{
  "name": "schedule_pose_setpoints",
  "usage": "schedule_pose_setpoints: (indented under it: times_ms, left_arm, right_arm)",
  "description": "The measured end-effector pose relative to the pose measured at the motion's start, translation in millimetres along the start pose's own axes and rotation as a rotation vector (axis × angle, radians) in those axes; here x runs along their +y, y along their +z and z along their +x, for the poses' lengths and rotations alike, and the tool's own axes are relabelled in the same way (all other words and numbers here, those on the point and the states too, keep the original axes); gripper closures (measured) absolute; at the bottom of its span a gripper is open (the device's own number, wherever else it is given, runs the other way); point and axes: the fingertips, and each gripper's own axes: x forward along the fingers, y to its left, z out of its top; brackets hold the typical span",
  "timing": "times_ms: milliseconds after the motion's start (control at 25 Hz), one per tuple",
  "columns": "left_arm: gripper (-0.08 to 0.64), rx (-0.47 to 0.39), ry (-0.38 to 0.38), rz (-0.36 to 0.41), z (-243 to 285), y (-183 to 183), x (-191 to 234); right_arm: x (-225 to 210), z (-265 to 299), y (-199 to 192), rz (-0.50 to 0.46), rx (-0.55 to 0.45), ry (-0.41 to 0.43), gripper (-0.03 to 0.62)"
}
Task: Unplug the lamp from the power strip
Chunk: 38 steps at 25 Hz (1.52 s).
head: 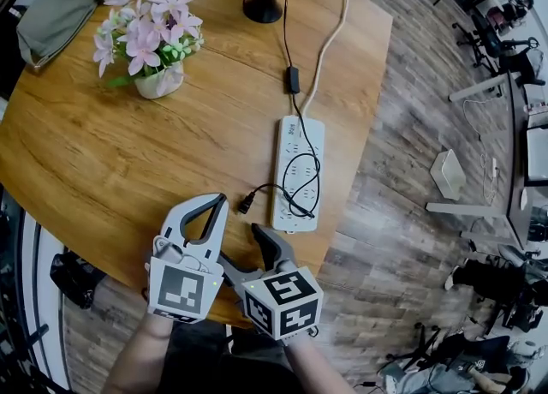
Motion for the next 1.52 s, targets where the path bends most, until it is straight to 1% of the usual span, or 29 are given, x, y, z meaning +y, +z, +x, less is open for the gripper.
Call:
schedule_pose_setpoints:
  times_ms: [160,280,440,600,720,840,960,1160,1240,1360,1520]
  left_arm:
    - [0.566,-0.003,0.003,-0.001,-2,1,-5]
    - [0.566,-0.015,0.007,0.011,-4,7,-9]
    - [0.566,-0.024,0.011,0.006,-9,17,-17]
    - [0.566,-0.044,0.024,0.018,-12,28,-23]
    - [0.566,-0.061,0.029,0.013,-16,37,-28]
    - [0.566,-0.088,0.043,0.007,-22,46,-31]
    - [0.566,-0.119,0.065,0.001,-29,55,-31]
    - [0.566,-0.153,0.093,-0.036,-41,69,-27]
    - [0.566,-0.17,0.104,-0.059,-46,76,-24]
    - [0.566,-0.201,0.116,-0.082,-55,90,-22]
    - [0.566,-0.233,0.137,-0.088,-68,109,-18]
  right_arm:
    - [2,-7,1,-0.059,-0.005,0.018,0.211]
    - [1,-16,3,-0.08,-0.012,0.039,0.215]
    - [-1,-33,9,-0.12,-0.04,0.037,0.221]
    - [-6,-51,22,-0.148,-0.1,0.033,0.287]
    - [-12,-64,33,-0.169,-0.15,0.018,0.319]
    - [-12,-77,47,-0.203,-0.216,0.009,0.396]
    - [-6,-91,64,-0.243,-0.291,0.025,0.421]
    - [-2,-112,88,-0.304,-0.397,0.001,0.546]
    - [0,-121,97,-0.32,-0.431,0.0,0.574]
    - [6,-139,111,-0.332,-0.479,0.014,0.584]
    - [14,-157,128,-0.364,-0.53,0.026,0.584]
